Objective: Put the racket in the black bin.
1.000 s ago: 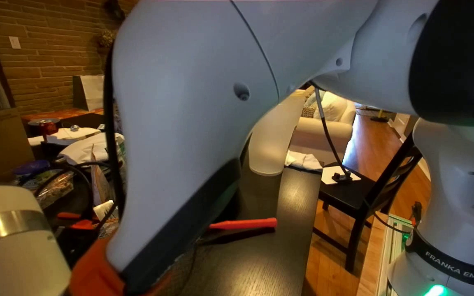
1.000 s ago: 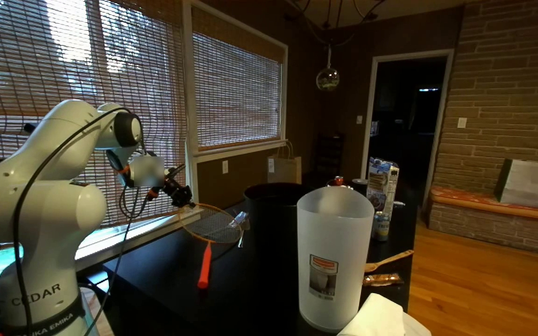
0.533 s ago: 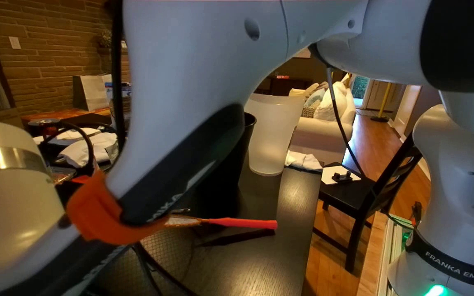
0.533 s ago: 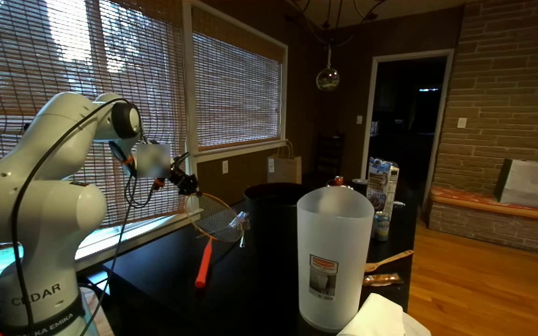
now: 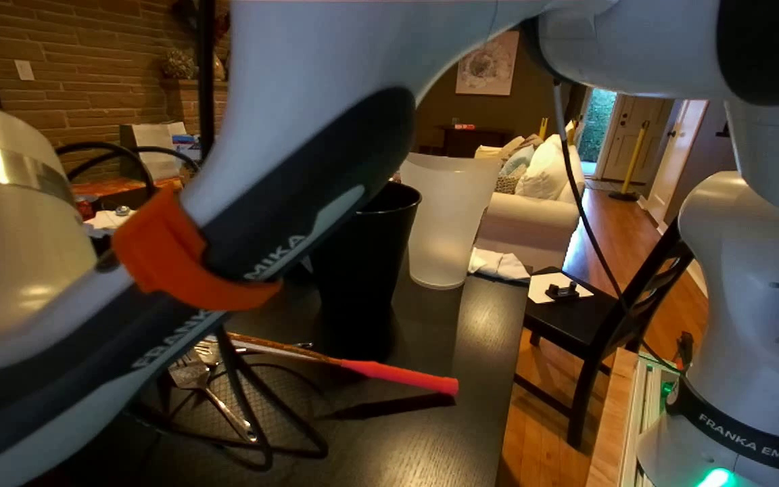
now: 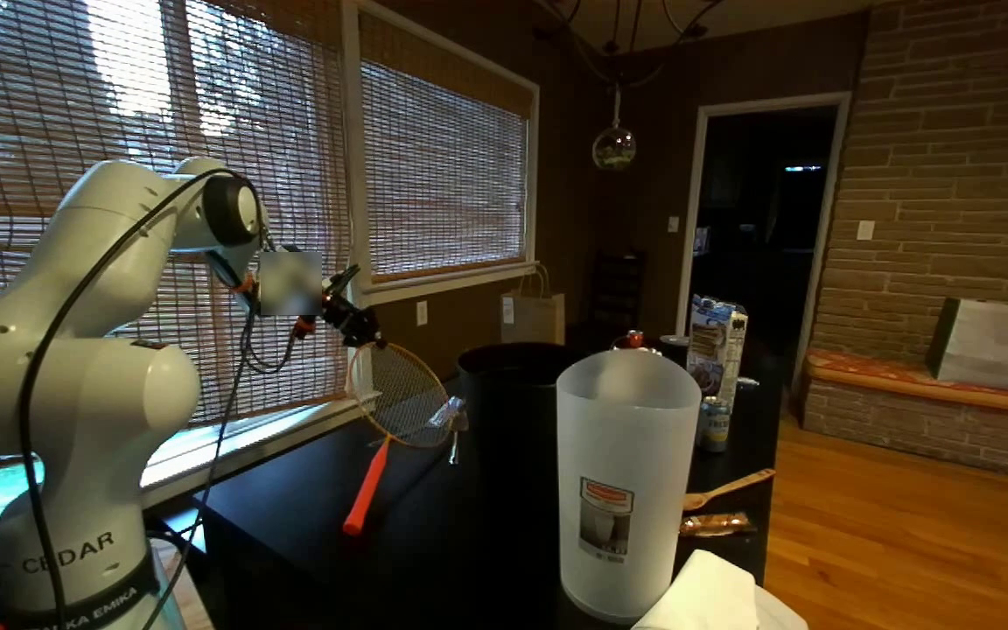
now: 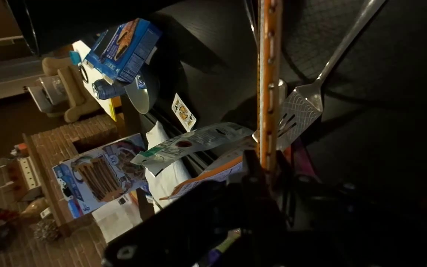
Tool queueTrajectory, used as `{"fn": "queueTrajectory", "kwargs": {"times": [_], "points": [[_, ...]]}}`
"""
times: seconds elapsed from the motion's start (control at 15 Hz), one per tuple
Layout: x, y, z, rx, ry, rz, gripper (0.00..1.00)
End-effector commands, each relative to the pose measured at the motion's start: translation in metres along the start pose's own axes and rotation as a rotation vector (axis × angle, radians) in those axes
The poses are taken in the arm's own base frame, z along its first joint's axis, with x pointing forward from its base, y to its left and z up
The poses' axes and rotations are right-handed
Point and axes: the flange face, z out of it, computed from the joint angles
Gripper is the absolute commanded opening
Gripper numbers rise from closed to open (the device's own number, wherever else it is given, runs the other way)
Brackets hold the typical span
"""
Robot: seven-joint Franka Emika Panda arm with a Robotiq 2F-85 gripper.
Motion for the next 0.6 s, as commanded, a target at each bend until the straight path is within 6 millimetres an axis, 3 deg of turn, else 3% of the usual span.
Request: {"fn": "queueTrajectory", "kwargs": {"times": [0.0, 0.27, 0.53], "points": [[-0.005, 0.027, -0.006, -0.036, 0.02, 0.003, 0.03], [-0.003, 0.052, -0.008, -0.045, 0.038, 0.04, 0.03], [-0.008, 0.066, 0.002, 0.0, 0.046, 0.066, 0.03]]}}
